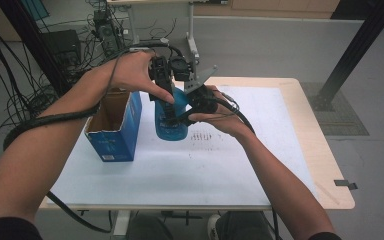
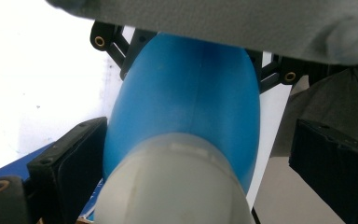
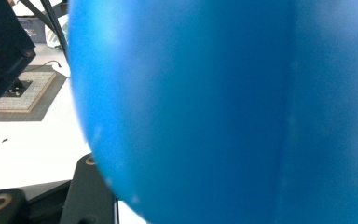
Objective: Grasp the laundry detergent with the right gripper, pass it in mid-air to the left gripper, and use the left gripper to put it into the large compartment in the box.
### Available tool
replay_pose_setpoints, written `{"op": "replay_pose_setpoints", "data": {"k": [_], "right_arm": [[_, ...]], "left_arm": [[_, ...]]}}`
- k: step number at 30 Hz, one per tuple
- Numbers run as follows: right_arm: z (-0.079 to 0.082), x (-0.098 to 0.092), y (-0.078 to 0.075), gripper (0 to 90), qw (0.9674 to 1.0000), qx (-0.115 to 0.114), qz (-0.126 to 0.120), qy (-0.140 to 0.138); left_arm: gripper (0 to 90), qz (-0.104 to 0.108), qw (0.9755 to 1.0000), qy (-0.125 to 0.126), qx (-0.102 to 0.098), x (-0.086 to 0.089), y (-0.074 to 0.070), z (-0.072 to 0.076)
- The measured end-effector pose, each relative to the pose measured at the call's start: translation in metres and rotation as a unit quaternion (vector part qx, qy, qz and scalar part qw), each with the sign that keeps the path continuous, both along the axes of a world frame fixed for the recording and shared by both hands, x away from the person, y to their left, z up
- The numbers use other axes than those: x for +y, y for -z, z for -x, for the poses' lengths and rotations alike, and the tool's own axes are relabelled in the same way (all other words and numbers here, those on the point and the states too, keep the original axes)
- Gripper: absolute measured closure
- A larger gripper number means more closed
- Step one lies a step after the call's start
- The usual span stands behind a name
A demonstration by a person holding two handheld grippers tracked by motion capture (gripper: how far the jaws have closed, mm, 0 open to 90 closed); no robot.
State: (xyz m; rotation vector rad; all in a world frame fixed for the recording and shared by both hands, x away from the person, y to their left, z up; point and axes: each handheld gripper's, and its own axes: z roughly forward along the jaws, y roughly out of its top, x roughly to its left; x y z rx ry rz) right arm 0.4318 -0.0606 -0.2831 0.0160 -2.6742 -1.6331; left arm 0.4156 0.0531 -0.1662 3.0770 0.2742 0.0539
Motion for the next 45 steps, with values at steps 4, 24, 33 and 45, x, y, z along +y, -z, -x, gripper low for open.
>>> {"op": "replay_pose_setpoints", "data": {"k": [4,24,33,45], "right_arm": [[0.0000,-0.0001,-0.0003,43.3,1.0000,0.000,-0.001,-0.001],[0.0013,-0.0005,-0.0013,43.2,1.0000,-0.004,0.001,-0.001],[0.0043,-0.0001,-0.0047,43.2,0.9999,-0.012,-0.002,-0.005],[0.0037,0.0001,-0.0037,43.2,0.9999,-0.015,-0.001,-0.005]], "left_arm": [[6.1,0.000,1.0000,0.000,0.000,-0.0003,0.0004,-0.0001],[24.9,-0.005,0.9999,0.004,-0.012,0.0013,0.0004,-0.0002],[33.6,-0.002,0.9998,0.005,-0.019,0.0004,-0.0014,-0.0007],[35.9,-0.010,0.9997,0.009,-0.021,-0.0004,-0.0005,0.0001]]}}
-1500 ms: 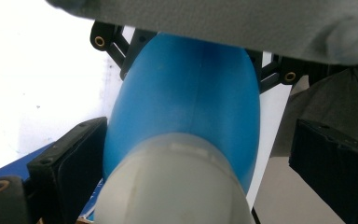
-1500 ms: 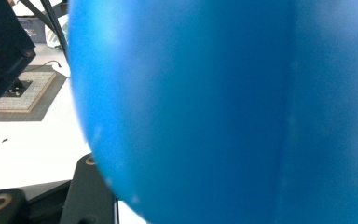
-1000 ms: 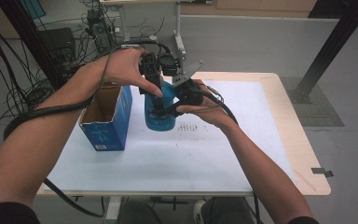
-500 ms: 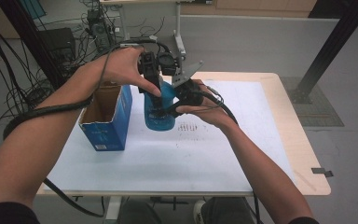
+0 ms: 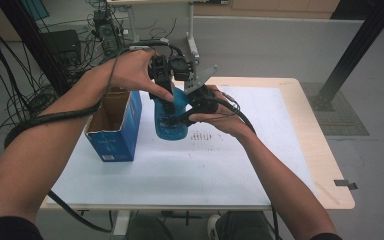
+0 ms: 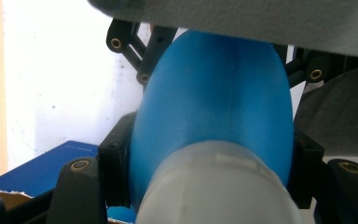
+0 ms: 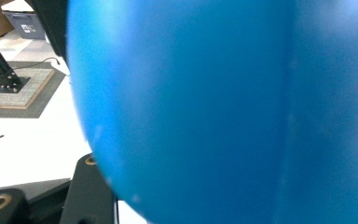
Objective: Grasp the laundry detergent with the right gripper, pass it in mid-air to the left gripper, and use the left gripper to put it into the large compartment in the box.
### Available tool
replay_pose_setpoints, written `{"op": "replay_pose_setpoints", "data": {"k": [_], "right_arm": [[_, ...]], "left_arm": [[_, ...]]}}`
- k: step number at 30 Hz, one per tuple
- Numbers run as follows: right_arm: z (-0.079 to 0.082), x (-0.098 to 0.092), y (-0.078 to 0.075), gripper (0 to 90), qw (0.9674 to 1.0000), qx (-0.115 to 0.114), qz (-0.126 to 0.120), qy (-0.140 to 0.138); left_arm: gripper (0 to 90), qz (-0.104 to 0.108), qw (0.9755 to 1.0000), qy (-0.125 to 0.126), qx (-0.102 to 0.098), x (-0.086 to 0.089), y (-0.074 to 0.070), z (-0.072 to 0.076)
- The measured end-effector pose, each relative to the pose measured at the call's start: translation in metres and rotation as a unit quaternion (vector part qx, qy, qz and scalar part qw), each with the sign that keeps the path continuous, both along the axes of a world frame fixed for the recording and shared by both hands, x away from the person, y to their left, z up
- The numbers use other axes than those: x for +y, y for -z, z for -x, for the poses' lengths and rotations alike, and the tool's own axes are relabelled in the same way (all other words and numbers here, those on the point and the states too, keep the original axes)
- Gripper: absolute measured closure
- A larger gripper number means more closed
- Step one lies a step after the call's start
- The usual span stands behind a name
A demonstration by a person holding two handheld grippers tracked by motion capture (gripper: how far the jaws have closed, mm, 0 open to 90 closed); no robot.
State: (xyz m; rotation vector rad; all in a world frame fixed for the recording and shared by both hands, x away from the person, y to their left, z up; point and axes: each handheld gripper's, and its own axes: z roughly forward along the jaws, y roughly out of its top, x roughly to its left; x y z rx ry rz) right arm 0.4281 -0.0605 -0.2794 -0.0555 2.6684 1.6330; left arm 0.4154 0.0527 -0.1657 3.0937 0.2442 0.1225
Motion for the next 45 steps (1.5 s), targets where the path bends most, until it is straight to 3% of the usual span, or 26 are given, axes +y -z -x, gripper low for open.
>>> {"op": "replay_pose_setpoints", "data": {"k": [45], "right_arm": [[0.0006,0.0003,0.0029,43.0,0.9999,0.007,-0.008,0.001]], "left_arm": [[36.5,-0.003,0.9999,0.012,-0.008,-0.0002,0.0011,0.0010]]}}
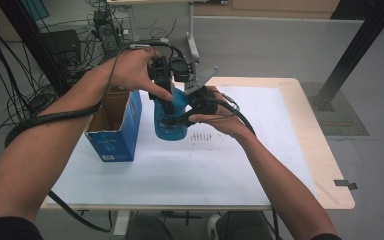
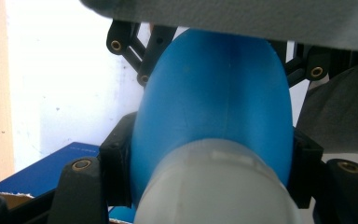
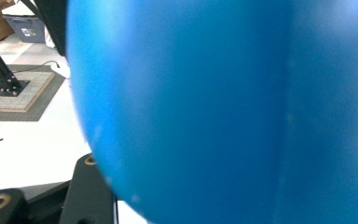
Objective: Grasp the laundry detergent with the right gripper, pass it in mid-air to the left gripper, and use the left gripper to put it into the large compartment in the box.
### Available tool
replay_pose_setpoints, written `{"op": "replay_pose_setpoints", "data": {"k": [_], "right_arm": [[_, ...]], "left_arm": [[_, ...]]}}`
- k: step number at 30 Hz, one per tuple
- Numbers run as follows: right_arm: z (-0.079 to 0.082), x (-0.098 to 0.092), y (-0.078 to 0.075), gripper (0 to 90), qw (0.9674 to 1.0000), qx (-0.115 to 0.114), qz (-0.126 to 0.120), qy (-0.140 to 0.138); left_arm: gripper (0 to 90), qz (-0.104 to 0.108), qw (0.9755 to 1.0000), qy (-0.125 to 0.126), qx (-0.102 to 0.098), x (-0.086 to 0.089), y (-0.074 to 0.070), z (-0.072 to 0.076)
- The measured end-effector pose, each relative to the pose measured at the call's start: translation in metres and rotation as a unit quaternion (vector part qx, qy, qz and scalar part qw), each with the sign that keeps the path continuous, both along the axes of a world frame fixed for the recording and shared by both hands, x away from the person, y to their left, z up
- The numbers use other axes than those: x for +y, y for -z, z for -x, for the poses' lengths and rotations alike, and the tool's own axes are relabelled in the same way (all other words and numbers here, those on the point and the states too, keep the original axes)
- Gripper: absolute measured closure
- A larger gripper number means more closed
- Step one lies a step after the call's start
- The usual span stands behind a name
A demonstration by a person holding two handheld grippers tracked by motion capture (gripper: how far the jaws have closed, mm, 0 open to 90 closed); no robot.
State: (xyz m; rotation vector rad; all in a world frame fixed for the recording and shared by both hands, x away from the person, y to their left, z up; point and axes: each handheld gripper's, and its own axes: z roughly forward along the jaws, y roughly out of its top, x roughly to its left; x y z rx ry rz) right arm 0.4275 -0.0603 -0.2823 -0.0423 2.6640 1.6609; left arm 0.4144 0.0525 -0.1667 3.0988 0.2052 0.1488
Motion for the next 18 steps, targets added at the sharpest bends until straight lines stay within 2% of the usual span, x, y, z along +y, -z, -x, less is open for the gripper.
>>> {"op": "replay_pose_setpoints", "data": {"k": [18], "right_arm": [[-0.0004,-0.0012,0.0014,42.6,1.0000,-0.003,0.007,0.001]], "left_arm": [[36.8,-0.005,1.0000,-0.001,-0.002,-0.0024,0.0021,0.0007]]}}
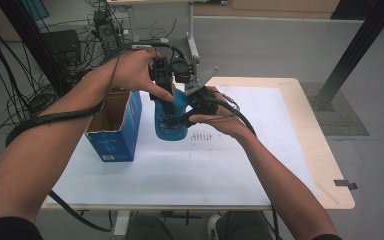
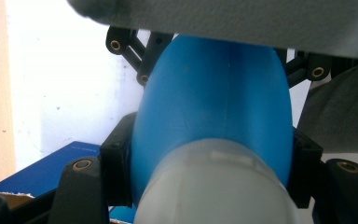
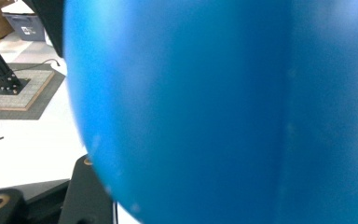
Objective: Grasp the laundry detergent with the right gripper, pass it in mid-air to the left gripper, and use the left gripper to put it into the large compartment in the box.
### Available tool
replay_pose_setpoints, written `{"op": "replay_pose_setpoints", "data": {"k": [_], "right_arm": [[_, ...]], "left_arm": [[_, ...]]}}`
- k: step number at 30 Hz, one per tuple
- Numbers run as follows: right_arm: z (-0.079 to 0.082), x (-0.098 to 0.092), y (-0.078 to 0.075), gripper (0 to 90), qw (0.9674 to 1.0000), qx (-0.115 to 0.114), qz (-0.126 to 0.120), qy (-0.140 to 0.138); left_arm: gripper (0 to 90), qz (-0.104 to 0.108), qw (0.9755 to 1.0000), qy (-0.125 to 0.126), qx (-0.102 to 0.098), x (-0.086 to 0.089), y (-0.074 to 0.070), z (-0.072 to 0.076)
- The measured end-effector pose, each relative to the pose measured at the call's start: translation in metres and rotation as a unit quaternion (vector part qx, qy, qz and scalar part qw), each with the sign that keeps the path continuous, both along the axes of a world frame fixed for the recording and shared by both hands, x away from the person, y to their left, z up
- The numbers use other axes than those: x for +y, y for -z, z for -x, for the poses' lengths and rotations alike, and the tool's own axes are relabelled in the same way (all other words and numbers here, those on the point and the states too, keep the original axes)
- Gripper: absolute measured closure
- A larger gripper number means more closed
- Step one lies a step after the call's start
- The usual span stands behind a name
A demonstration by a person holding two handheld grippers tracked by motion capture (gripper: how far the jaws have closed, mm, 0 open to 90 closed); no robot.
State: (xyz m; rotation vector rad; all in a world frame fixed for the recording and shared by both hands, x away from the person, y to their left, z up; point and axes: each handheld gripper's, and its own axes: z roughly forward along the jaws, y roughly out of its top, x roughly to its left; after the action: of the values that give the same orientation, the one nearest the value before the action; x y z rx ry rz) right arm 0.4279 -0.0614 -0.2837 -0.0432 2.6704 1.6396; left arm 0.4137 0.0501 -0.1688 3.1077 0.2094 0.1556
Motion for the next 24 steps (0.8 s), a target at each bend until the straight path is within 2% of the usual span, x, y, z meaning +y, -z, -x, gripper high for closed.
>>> {"op": "replay_pose_setpoints", "data": {"k": [24], "right_arm": [[0.0005,0.0000,0.0008,42.2,1.0000,-0.001,-0.001,0.001]], "left_arm": [[36.9,-0.003,1.0000,0.000,-0.001,-0.0002,0.0002,0.0013]]}}
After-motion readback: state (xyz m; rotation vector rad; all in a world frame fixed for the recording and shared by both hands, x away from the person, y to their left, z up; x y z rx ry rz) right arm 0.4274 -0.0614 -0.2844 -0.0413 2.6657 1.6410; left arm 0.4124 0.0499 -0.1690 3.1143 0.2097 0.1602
